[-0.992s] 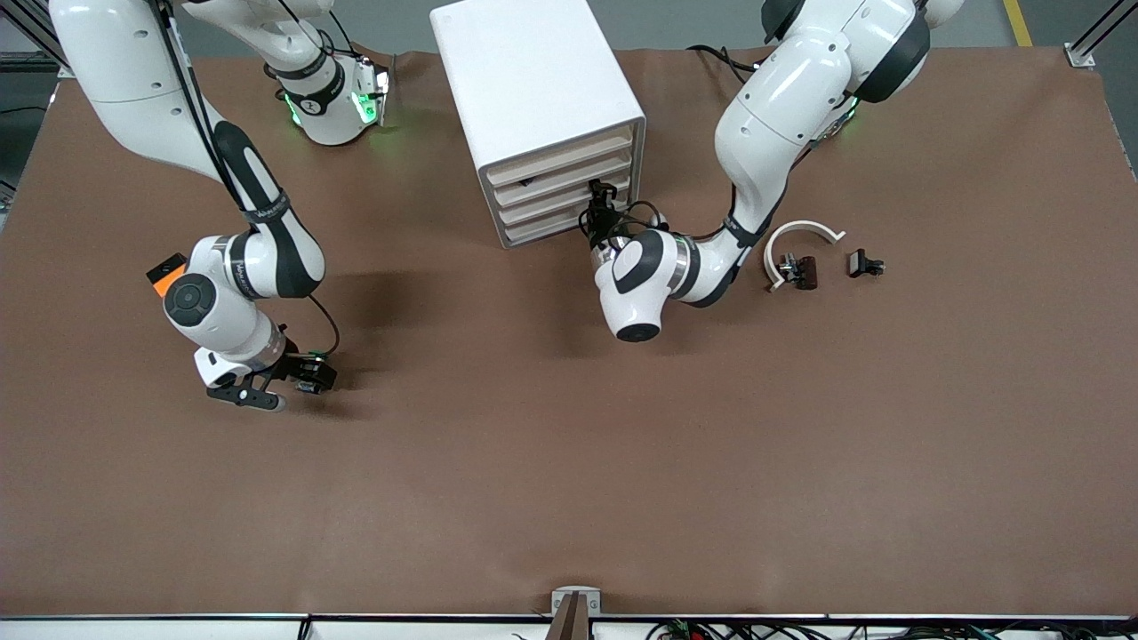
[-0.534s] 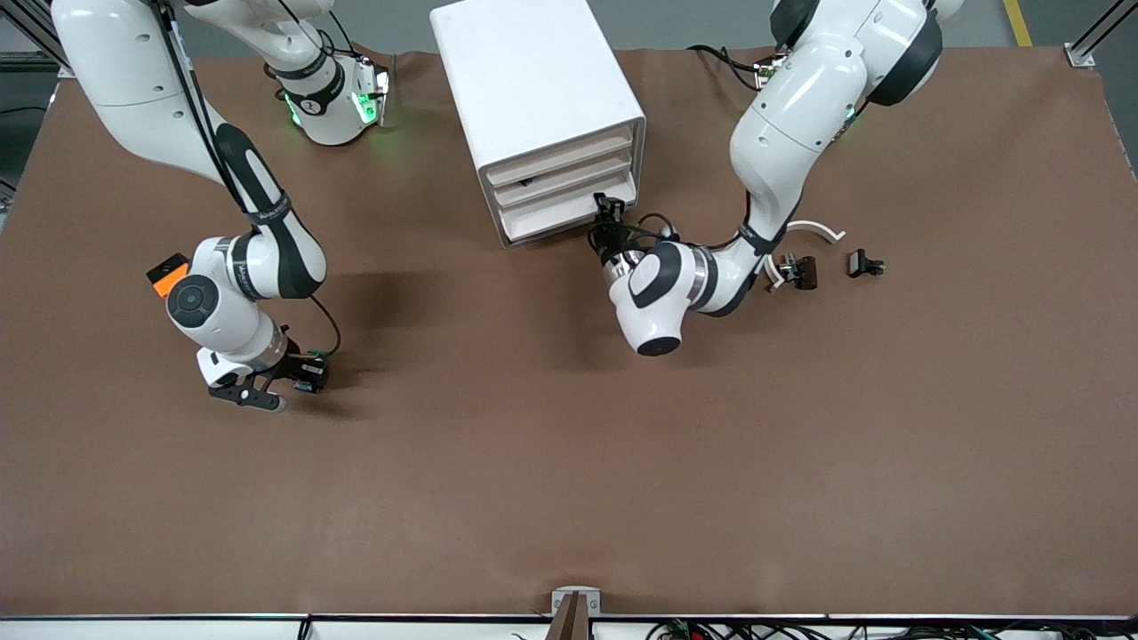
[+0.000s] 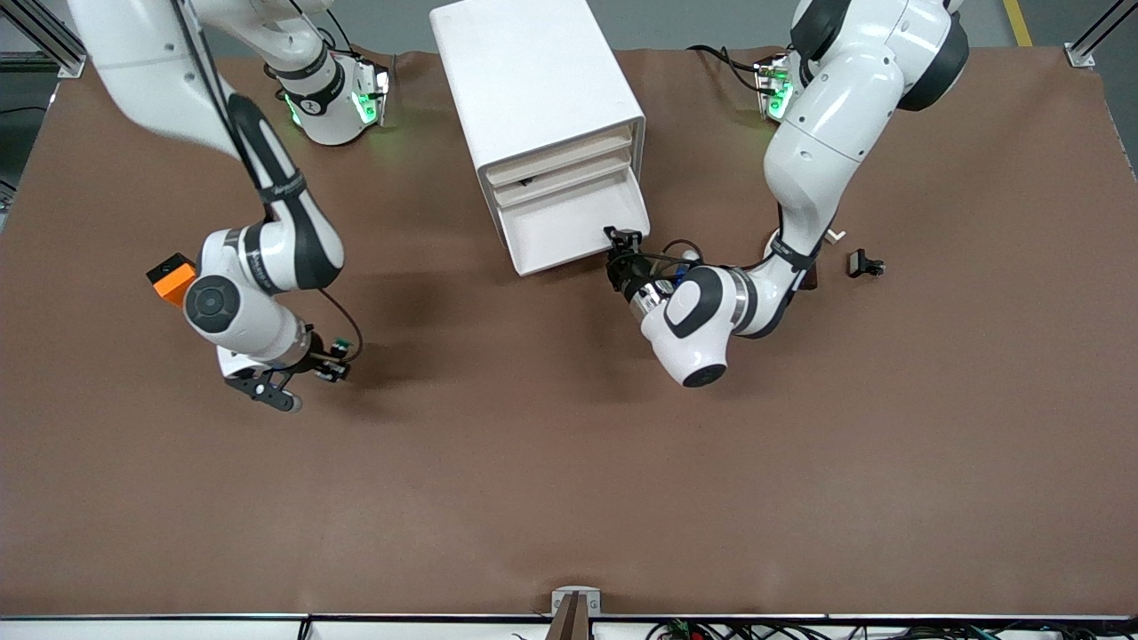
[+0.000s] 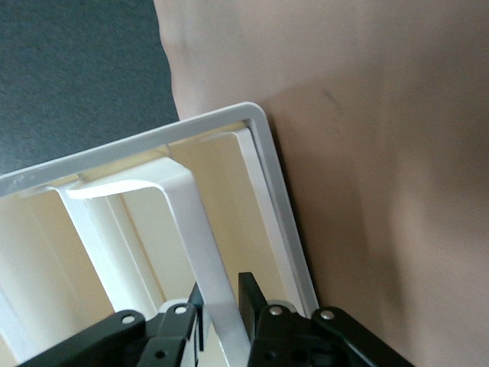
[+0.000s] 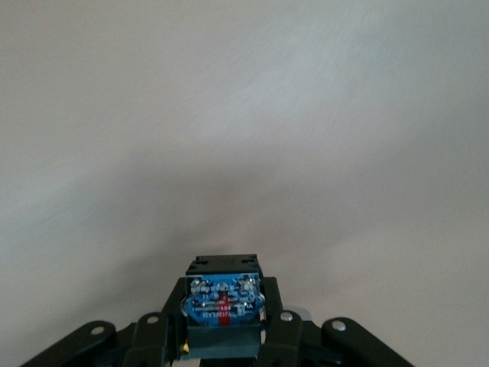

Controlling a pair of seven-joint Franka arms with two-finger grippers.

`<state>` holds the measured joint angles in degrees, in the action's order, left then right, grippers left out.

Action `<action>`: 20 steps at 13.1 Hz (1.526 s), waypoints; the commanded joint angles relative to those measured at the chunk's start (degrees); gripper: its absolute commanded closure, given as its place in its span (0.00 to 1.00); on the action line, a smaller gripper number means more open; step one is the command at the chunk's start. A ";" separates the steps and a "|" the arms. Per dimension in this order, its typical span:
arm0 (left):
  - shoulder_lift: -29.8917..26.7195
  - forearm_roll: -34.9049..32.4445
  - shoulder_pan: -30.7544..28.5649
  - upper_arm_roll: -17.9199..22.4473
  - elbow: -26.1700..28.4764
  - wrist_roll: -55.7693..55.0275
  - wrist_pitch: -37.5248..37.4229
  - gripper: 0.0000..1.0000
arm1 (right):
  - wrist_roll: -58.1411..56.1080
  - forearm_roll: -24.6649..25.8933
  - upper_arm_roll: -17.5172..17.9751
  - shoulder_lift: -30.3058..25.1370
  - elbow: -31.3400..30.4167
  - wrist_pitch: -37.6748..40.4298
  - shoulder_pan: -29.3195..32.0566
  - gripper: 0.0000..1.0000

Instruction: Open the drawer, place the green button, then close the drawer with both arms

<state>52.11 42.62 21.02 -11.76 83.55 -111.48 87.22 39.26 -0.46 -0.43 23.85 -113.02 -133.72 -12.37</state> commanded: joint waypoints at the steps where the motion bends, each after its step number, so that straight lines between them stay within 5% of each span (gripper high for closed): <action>1: -0.07 1.41 -1.33 1.02 -4.18 -0.84 0.40 0.78 | 13.86 -0.42 -0.45 -5.29 2.27 8.36 -7.55 1.00; 5: -0.07 1.50 -2.03 1.91 -5.68 -0.75 1.10 0.75 | 33.02 -0.69 -0.27 -6.54 10.87 18.65 -18.62 1.00; 9: -0.07 1.50 -1.95 2.35 -5.59 -0.75 1.11 0.72 | 51.23 -0.77 -0.36 -5.93 13.71 18.24 -29.44 1.00; 11: -0.07 1.59 -1.86 2.27 -5.51 -0.49 1.11 0.15 | 58.01 -1.48 -0.45 -5.49 13.62 14.20 -33.57 1.00; 12: -0.07 1.59 -1.77 2.27 -5.51 -0.31 1.11 0.00 | 60.47 -1.39 -0.45 -4.70 13.71 13.32 -35.25 1.00; 20: -2.09 -0.77 -2.03 2.35 -7.61 10.64 1.28 0.00 | 60.23 -1.04 -0.45 3.82 13.71 7.52 -38.87 1.00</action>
<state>51.56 42.73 19.23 -9.68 76.37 -105.79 88.94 99.49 -1.12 -0.08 25.25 -100.45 -124.87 -50.33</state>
